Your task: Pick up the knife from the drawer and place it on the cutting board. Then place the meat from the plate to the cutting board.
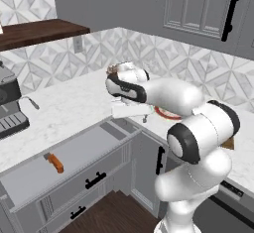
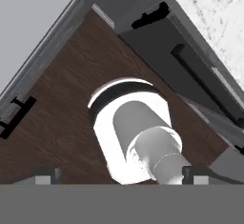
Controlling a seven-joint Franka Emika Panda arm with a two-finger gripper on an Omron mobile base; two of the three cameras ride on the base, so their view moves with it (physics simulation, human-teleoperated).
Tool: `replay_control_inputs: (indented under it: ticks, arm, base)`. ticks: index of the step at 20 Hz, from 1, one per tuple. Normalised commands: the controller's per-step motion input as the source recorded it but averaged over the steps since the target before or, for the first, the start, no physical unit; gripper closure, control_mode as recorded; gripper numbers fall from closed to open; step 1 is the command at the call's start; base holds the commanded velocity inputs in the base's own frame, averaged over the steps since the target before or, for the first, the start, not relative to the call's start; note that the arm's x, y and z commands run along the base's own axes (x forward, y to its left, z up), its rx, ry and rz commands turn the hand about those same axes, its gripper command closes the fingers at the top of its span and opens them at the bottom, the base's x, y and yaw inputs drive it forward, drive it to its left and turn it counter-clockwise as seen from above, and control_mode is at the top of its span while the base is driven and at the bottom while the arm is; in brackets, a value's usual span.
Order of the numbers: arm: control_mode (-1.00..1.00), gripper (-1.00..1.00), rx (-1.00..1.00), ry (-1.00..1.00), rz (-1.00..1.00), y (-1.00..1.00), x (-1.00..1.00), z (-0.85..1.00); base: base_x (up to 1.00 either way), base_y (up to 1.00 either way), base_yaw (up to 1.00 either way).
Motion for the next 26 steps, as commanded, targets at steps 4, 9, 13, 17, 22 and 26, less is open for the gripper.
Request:
replay_control_inputs:
  ticks: [4, 9, 13, 17, 22, 26]
  arm:
    - [-1.0, -1.0, 0.03, 0.16, 0.0, 0.3, 0.05, -0.47]
    - [-1.0, -1.0, 0.07, -0.01, -0.02, 0.03, -0.01, -0.62]
    - [-1.0, -1.0, -0.05, -0.04, -0.02, 0.4, 0.01, -0.94]
    - [-1.0, -1.0, -0.11, -0.06, 0.0, 0.51, 0.03, -0.49]
    - [-1.0, -1.0, -0.12, -0.08, -0.01, 0.33, 0.01, -0.38]
    - [-1.0, -1.0, -0.12, -0.11, -0.01, 0.33, 0.0, -0.12]
  base:
    - [0.0, 0.0, 0.0]
    - [0.0, 0.0, 0.0]
    - [0.0, 0.0, 0.0]
    - [0.0, 0.0, 0.0]
    - [0.0, 0.0, 0.0]
    - [0.0, 0.0, 0.0]
